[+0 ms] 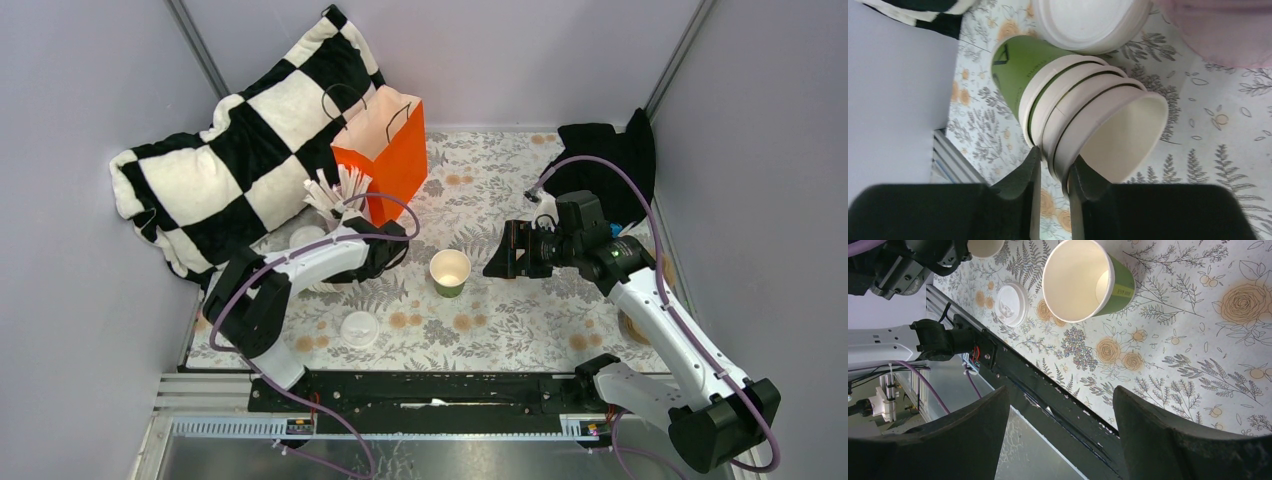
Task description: Pack the takeout coffee
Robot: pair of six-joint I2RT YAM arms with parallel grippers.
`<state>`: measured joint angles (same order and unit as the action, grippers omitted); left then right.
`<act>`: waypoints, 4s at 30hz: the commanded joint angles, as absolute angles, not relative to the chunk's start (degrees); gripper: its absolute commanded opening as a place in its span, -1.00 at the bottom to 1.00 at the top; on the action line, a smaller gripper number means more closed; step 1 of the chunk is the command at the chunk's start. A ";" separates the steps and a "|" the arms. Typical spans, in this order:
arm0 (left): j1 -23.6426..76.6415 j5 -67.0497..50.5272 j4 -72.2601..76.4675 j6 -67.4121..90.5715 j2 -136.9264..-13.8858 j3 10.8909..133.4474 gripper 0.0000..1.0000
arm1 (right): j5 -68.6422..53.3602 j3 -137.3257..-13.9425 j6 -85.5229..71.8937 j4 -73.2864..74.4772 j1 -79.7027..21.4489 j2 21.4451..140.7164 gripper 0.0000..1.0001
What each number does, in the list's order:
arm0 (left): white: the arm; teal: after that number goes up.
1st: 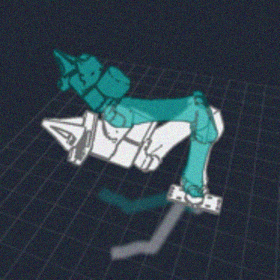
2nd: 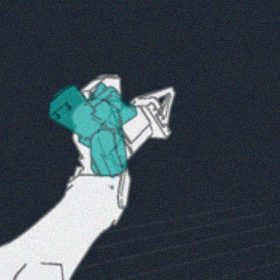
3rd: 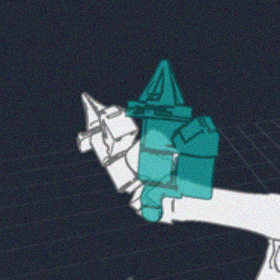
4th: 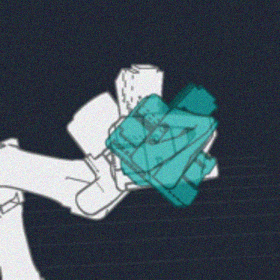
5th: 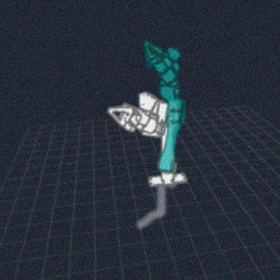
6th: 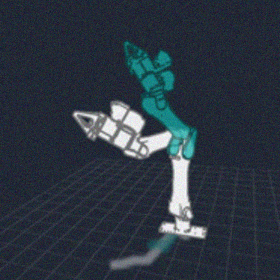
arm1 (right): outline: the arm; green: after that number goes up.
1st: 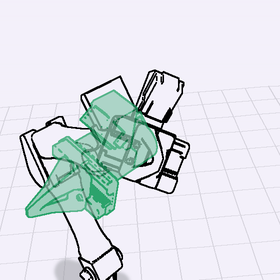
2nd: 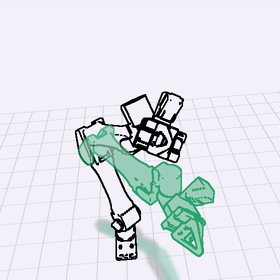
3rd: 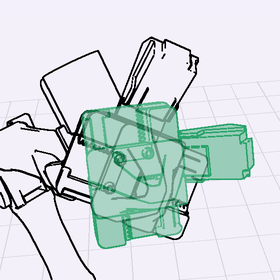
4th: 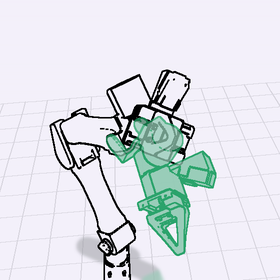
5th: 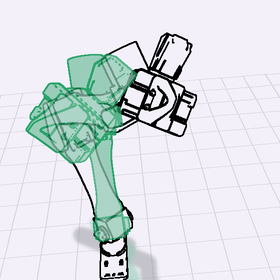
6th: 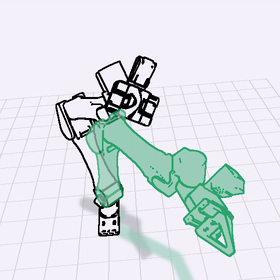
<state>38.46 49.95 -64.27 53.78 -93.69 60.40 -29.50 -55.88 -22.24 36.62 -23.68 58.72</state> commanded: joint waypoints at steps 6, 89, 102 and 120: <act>38.63 44.94 -67.22 55.16 -82.68 61.58 -0.82 | -29.38 -56.21 -21.26 36.06 -23.91 57.83 0.63; 43.82 12.89 -47.75 54.49 -73.23 40.93 0.97 | -29.96 -55.54 -21.93 35.50 -23.91 58.27 0.66; 43.57 14.07 -48.54 53.82 -75.62 41.96 0.97 | -29.60 -55.64 -21.71 35.69 -23.91 58.27 0.66; 43.79 13.53 -47.64 53.60 -77.22 42.01 0.58 | -29.74 -55.73 -21.62 35.78 -23.90 58.25 0.66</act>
